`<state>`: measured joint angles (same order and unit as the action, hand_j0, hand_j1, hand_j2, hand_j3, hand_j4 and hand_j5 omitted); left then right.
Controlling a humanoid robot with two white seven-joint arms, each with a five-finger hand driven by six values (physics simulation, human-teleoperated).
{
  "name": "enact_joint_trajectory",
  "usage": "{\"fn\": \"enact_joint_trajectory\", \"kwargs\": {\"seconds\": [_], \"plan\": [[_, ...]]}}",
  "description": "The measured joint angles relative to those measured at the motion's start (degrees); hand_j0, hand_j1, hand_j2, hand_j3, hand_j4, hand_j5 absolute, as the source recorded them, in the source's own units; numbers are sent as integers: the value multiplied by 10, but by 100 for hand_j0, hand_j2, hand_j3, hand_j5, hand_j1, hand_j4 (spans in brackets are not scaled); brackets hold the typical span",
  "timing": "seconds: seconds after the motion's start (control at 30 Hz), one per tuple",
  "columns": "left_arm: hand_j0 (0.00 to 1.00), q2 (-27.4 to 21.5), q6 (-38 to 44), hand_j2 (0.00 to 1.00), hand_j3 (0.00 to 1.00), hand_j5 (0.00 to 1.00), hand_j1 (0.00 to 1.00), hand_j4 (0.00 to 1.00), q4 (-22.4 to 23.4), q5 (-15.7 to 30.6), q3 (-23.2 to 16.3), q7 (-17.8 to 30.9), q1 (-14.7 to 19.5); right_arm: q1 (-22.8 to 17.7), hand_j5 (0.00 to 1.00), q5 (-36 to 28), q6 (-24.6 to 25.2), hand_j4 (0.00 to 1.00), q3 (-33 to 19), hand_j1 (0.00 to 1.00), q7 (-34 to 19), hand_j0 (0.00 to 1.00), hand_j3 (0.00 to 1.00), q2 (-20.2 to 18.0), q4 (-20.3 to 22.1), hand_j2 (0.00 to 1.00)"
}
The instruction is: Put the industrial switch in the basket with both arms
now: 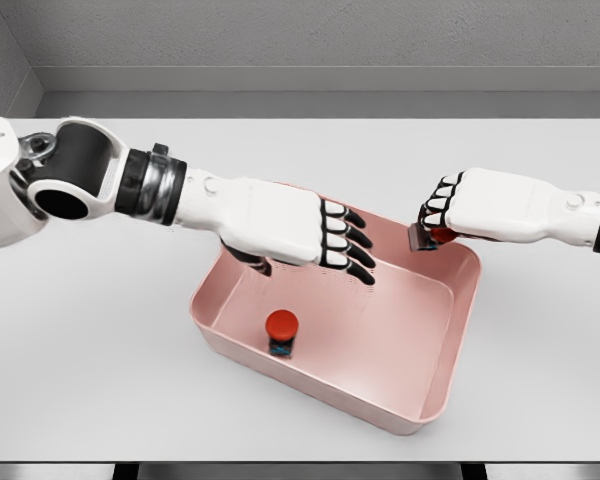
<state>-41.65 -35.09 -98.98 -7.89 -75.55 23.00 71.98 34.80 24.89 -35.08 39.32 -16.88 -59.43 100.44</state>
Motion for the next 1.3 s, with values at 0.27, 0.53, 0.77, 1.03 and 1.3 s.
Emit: {"fn": "enact_joint_trajectory", "kwargs": {"seconds": [0.27, 0.53, 0.77, 1.03, 1.3], "plan": [[100, -191, 0, 100, 100, 100, 100, 100, 92, 202, 32, -2, -62, -12, 48, 6, -2, 48, -1, 48, 15, 48, 48, 5, 0, 48], [100, -200, 0, 100, 100, 100, 100, 100, 193, 218, 30, -1, -133, -11, 74, 0, 0, 74, 1, 74, 1, 74, 74, 37, 2, 74], [100, -185, 0, 100, 100, 100, 100, 100, 211, 216, 24, -1, -136, -10, 100, -5, 0, 100, -7, 100, -3, 100, 100, 37, 2, 100], [100, -177, 0, 100, 100, 100, 100, 100, 212, 215, 20, 0, -141, -11, 100, -20, 0, 100, -36, 100, -3, 100, 100, 27, 2, 100], [100, -176, 0, 100, 100, 100, 100, 100, 213, 216, 20, 0, -141, -62, 100, -23, 0, 100, -110, 100, -3, 100, 100, 6, -58, 100]]}}
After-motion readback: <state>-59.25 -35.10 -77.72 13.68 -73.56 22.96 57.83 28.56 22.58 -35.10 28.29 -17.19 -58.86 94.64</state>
